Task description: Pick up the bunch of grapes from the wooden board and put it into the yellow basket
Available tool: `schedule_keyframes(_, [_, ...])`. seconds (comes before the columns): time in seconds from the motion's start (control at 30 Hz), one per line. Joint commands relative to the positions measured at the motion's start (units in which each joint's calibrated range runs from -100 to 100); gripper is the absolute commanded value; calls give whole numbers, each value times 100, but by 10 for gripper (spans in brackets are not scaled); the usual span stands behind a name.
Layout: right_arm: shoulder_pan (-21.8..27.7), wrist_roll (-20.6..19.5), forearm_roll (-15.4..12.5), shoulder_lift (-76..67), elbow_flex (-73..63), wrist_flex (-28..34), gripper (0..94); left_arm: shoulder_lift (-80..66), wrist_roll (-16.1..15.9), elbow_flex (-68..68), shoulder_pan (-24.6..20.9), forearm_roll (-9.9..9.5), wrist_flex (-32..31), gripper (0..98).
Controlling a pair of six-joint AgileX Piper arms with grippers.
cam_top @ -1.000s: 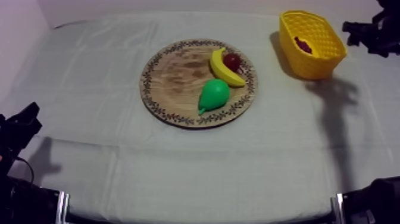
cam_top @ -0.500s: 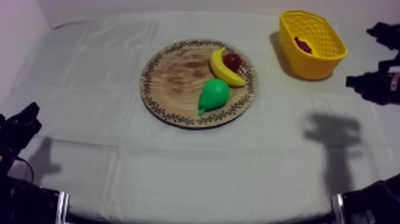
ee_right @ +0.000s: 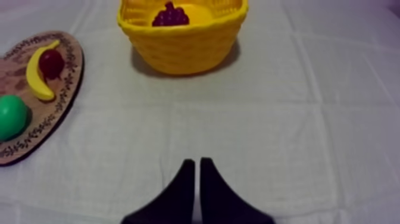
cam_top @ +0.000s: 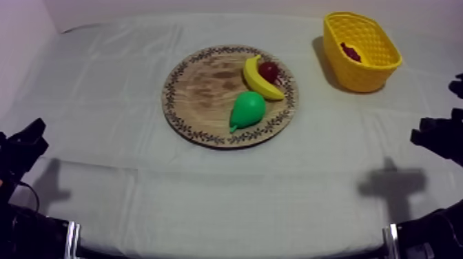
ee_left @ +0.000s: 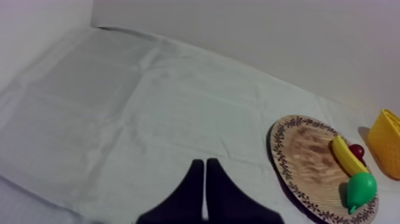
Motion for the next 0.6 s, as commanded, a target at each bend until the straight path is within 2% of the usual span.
schedule_keyframes(0.0, [-10, 132, -105, -904, 112, 36, 5, 0, -4, 3, -2, 2, 0, 1])
schedule_keyframes(0.27, [-30, 546, -451, -2062, 480, 312, 3, 0, -2, 3, -2, 2, 0, 1])
schedule_keyframes(0.57, [14, 666, -646, -2404, 754, 624, 4, 0, -2, 3, -2, 2, 0, 1])
